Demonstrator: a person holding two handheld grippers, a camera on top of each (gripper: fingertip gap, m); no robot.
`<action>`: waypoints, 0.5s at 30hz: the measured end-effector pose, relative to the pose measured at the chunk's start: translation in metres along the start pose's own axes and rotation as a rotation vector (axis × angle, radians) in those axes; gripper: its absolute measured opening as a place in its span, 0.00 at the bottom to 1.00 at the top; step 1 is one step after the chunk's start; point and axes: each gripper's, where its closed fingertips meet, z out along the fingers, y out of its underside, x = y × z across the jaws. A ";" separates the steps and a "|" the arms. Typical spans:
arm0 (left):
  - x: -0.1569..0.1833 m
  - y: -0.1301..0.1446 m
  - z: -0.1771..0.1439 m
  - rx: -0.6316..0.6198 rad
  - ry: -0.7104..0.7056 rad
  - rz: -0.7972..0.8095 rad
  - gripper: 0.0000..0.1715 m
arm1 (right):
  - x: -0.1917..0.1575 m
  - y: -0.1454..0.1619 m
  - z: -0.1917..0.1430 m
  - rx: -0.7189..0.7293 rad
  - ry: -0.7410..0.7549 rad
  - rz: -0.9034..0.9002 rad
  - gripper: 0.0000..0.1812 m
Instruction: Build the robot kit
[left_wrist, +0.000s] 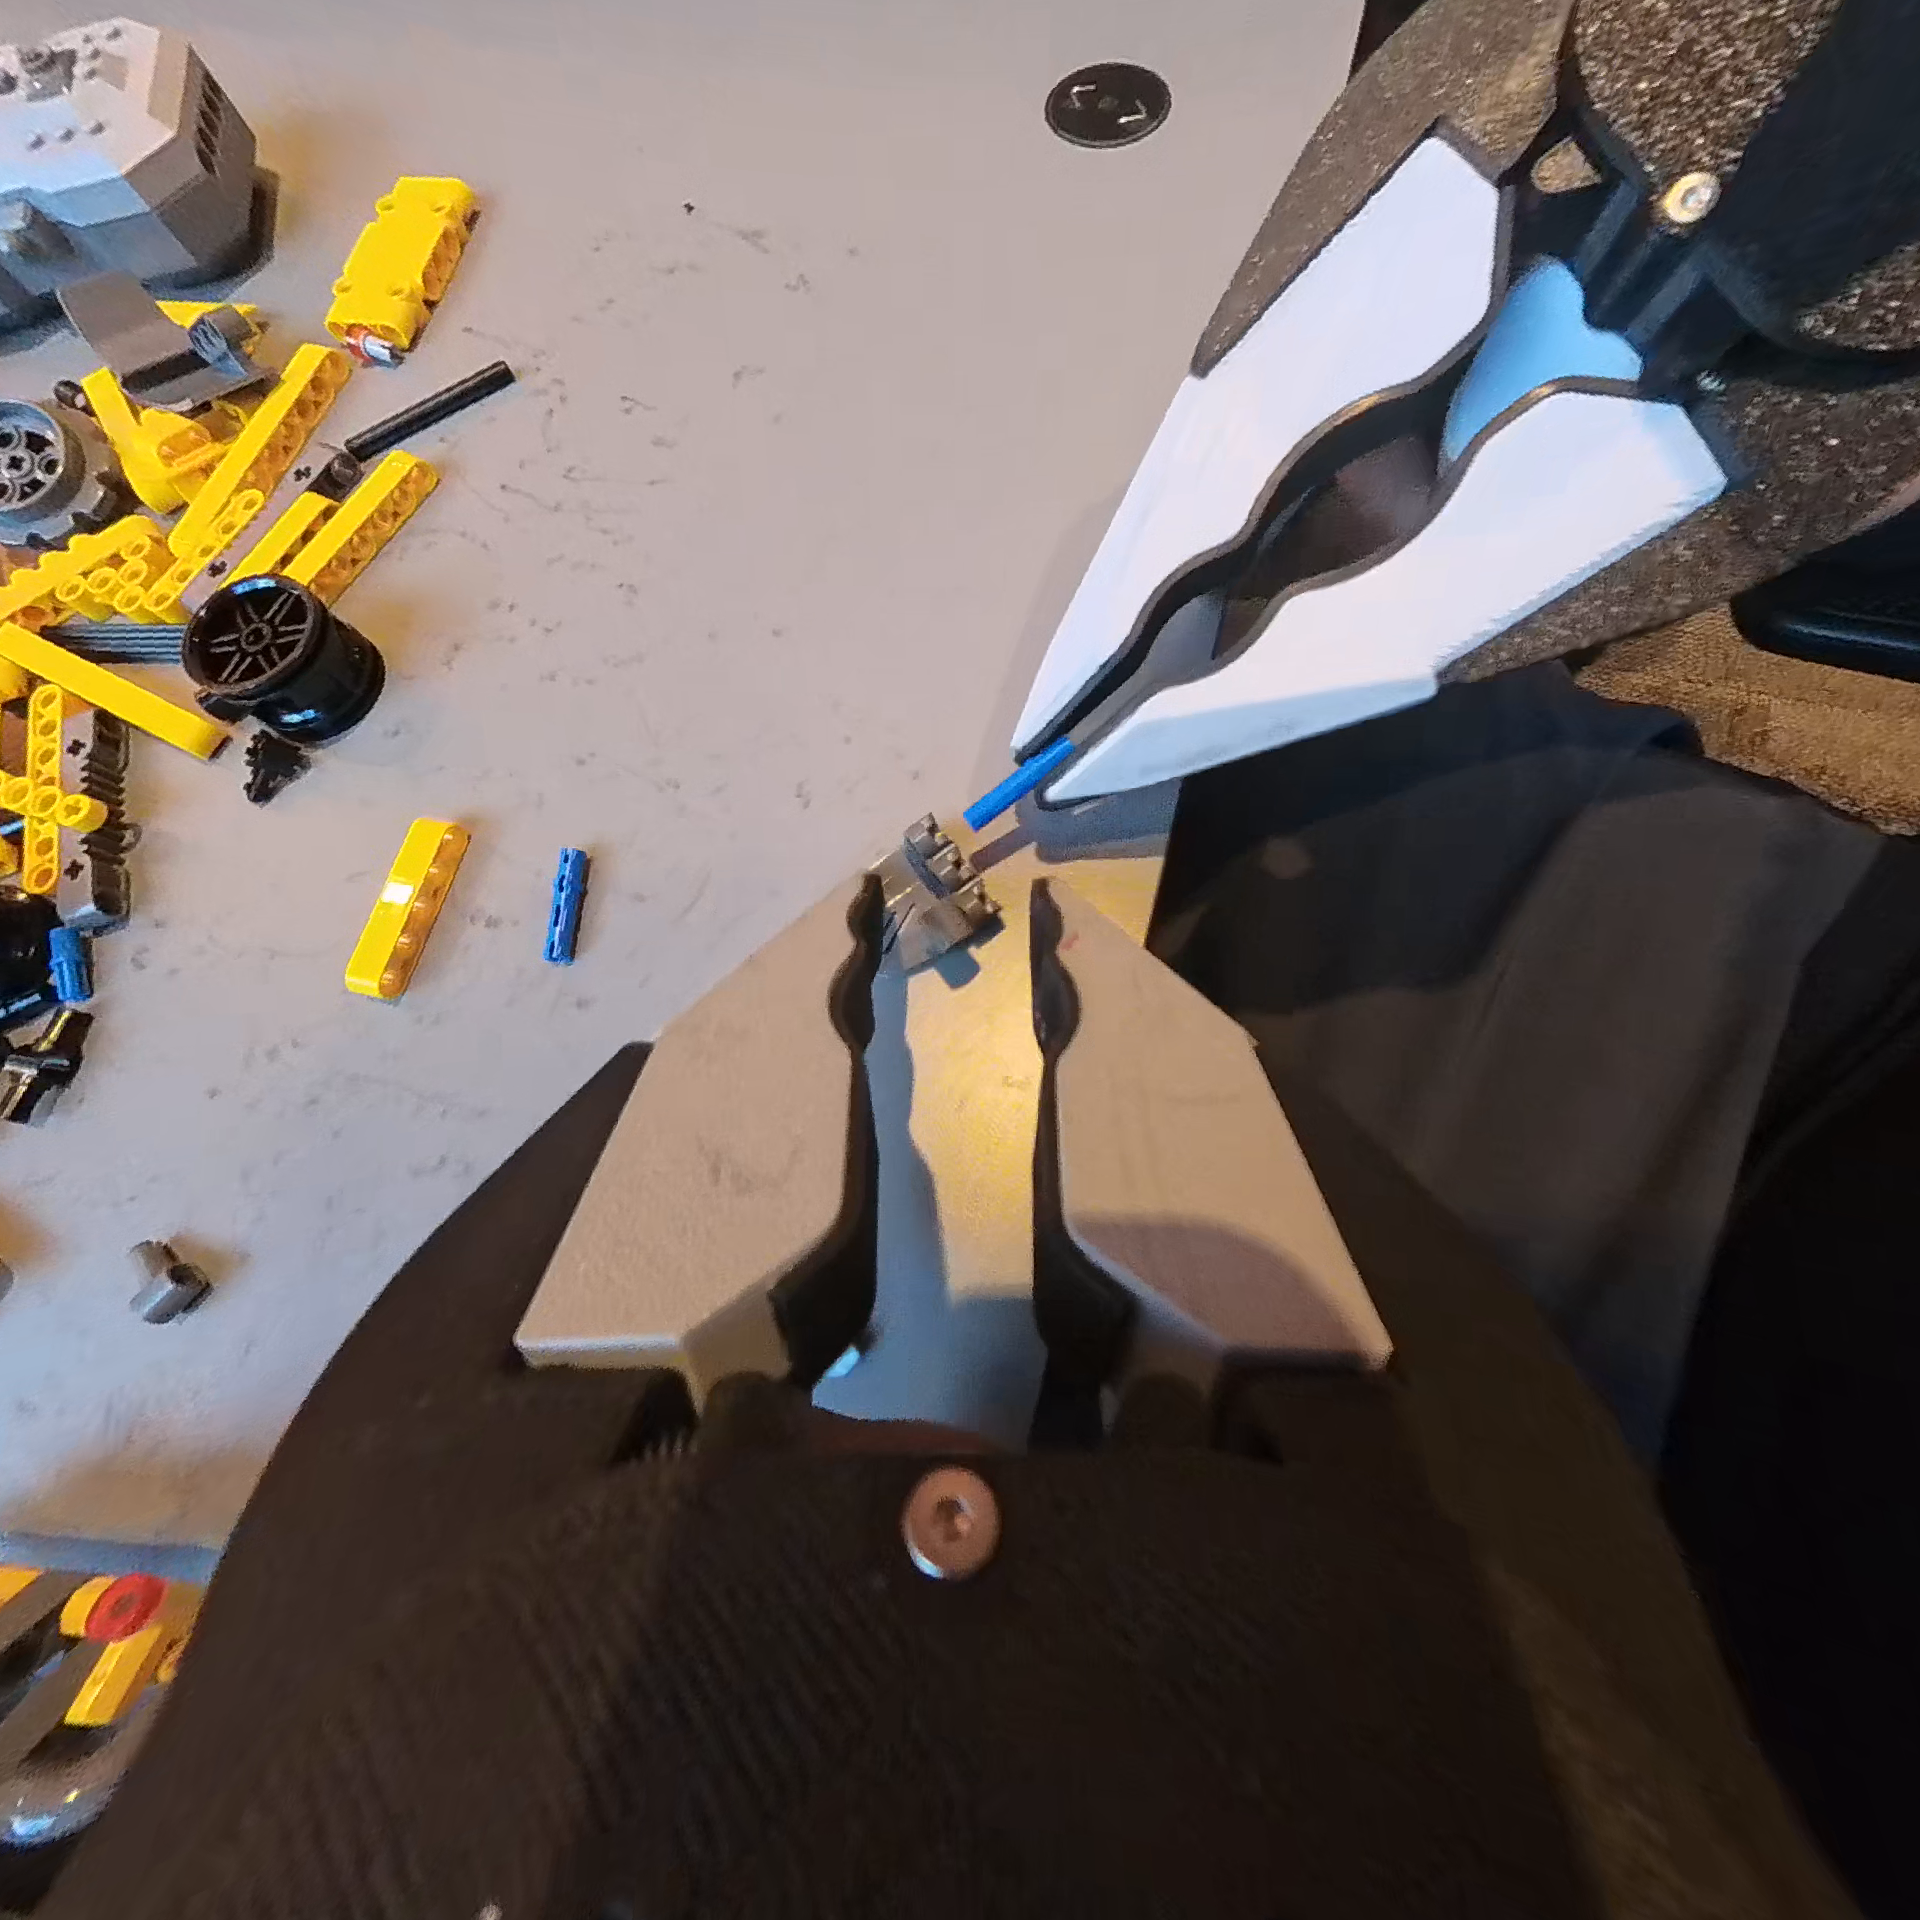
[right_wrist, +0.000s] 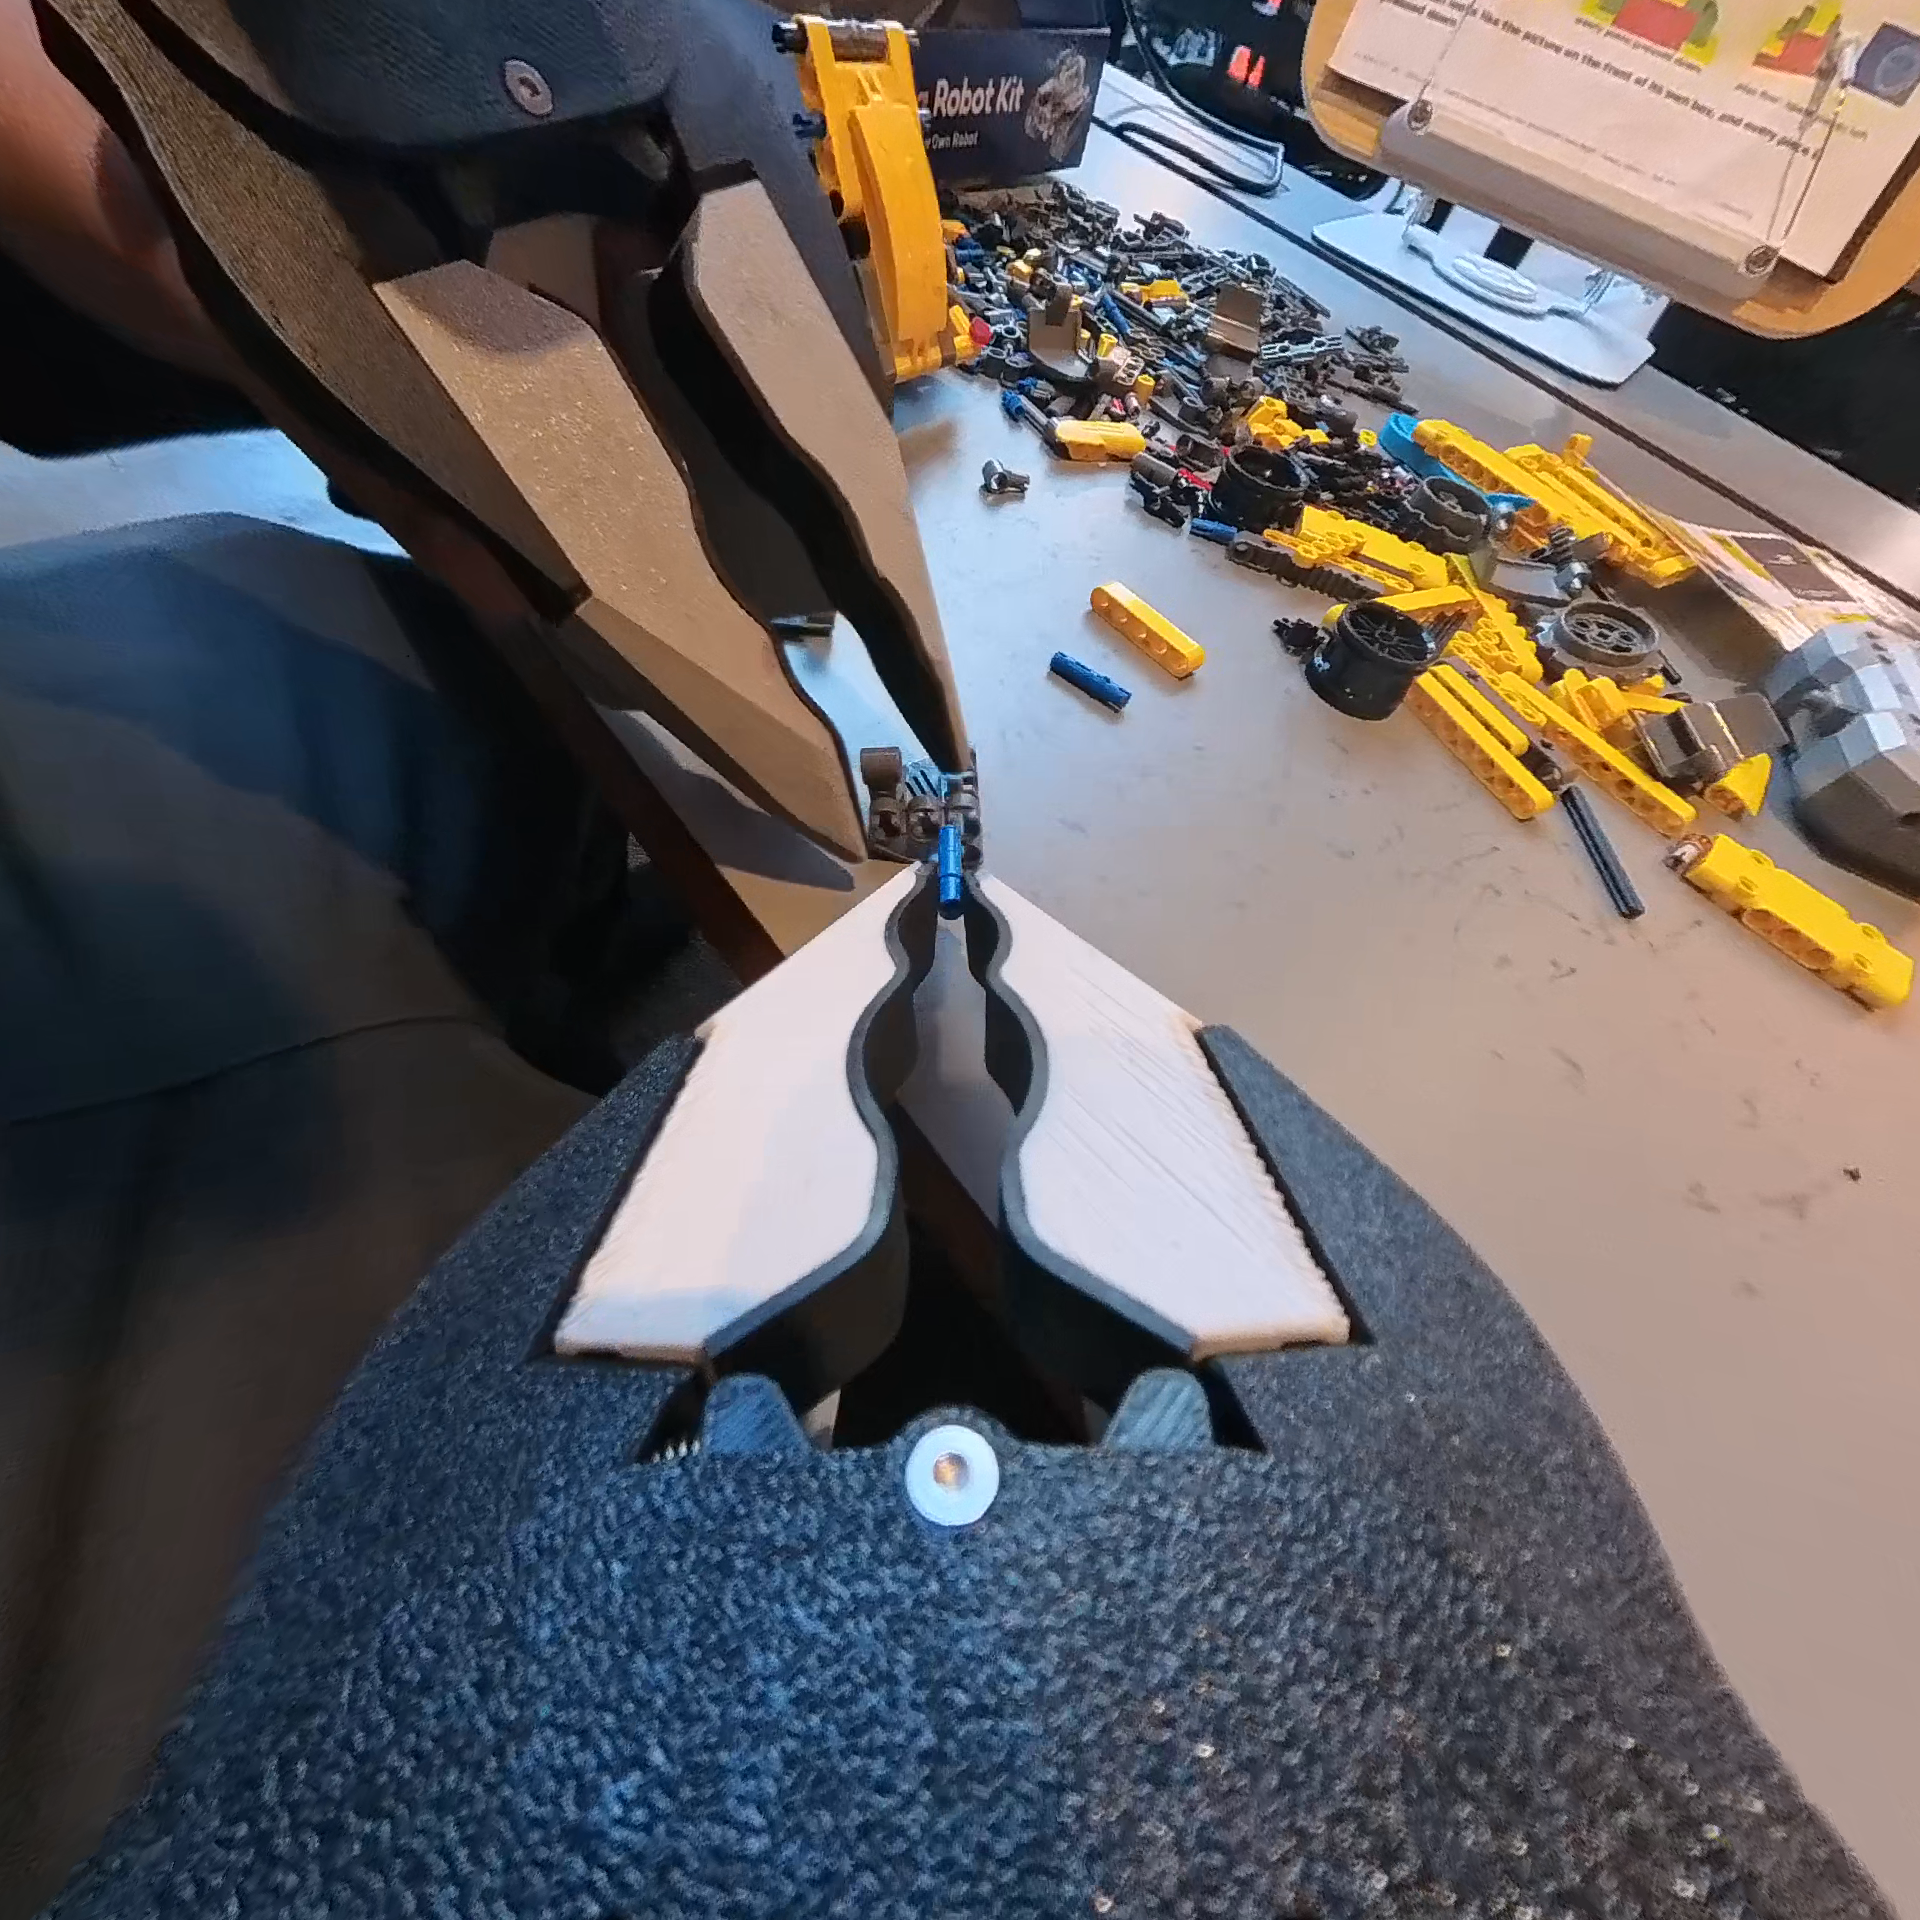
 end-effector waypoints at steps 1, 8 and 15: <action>0.000 0.000 0.001 -0.005 0.001 0.002 0.15 | 0.000 0.000 0.001 -0.003 0.003 -0.006 0.02; 0.001 -0.001 0.009 -0.028 -0.005 0.019 0.11 | 0.001 0.001 0.002 -0.016 0.018 -0.028 0.02; 0.000 0.002 0.009 -0.044 -0.002 0.018 0.07 | 0.001 0.001 0.004 -0.025 0.032 -0.041 0.02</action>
